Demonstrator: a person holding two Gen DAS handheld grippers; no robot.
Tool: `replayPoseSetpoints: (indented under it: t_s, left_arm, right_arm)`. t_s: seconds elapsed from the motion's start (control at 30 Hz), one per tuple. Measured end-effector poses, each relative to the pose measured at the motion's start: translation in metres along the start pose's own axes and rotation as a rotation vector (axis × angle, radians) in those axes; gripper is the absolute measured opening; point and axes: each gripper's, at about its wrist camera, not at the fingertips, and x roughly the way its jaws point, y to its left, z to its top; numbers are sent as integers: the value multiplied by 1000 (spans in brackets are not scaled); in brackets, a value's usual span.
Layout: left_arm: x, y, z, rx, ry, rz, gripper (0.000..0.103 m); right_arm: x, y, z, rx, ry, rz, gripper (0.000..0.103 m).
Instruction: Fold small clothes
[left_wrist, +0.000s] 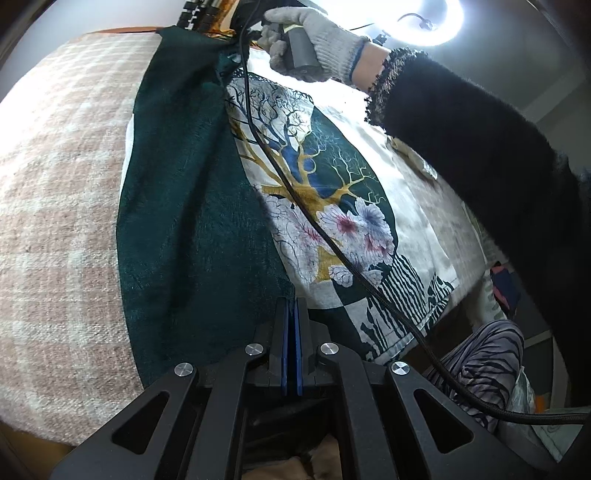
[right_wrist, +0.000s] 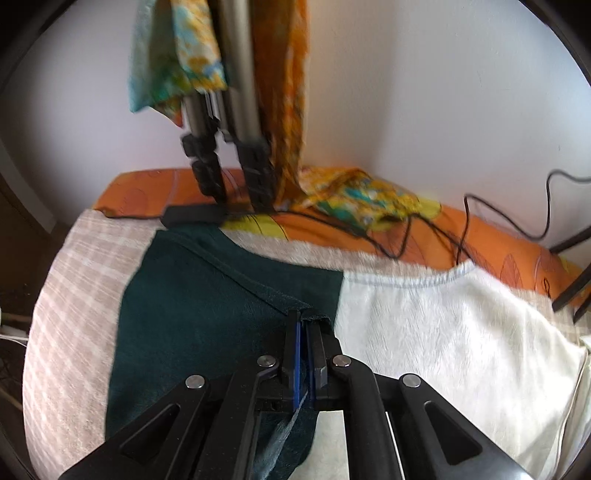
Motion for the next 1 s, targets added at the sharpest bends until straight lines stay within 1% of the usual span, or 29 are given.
replayPoseSetpoints:
  t_s: [0.03,0.1,0.17,0.2,0.23,0.3,0.37,0.43,0.47,0.5,0.53,0.67,0.73,0.8,0.9,1.0]
  left_arm:
    - [1,1,-1,-4,7,-9,1]
    - [0,3,-3,-11,14,-28,1]
    - [-5,3,-7,-3,6,-15,2]
    - [-8,3,-8,0,2,-17,2]
    - [-11,2,-10,5,-4,-19,4]
    - [-18,1,-14,21,-22,-13,7]
    - [-25,-3,-18,41,-40,-22,7]
    - [-30,-6,-21,52,-52,-28,9]
    - [-34,-6,-23,53,-59,-32,15]
    - [-38,-6,-24,53,-69,-33,18]
    - [-43,-4,-26,48,-93,-23,23]
    - [-54,4,-31,5,-148,1,23]
    - [-56,4,-34,-7,-171,19,23]
    - [-57,2,-36,-2,-186,35,23]
    - [-55,-14,-38,47,-211,80,23]
    - [-48,-34,-38,110,-225,103,23]
  right_arm:
    - [-2,-4,-2,12,4,20,28]
    - [-14,-11,-5,37,-24,65,32]
    - [-29,-15,-10,39,-42,101,35]
    - [-36,-16,-13,38,-47,109,39]
    - [-42,-18,-17,40,-52,114,44]
    - [-57,-23,-26,34,-64,128,50]
    - [-73,-30,-35,43,-77,130,51]
    - [-89,-38,-45,70,-69,153,51]
    - [-100,-42,-51,84,-69,169,51]
    - [-109,-43,-57,87,-72,176,51]
    - [-121,-45,-64,78,-84,182,51]
    - [-162,-49,-93,48,-126,178,53]
    - [-180,-54,-109,55,-151,173,56]
    - [-199,-64,-128,66,-179,171,57]
    - [-225,-79,-153,73,-220,165,57]
    - [-251,-92,-175,52,-262,117,57]
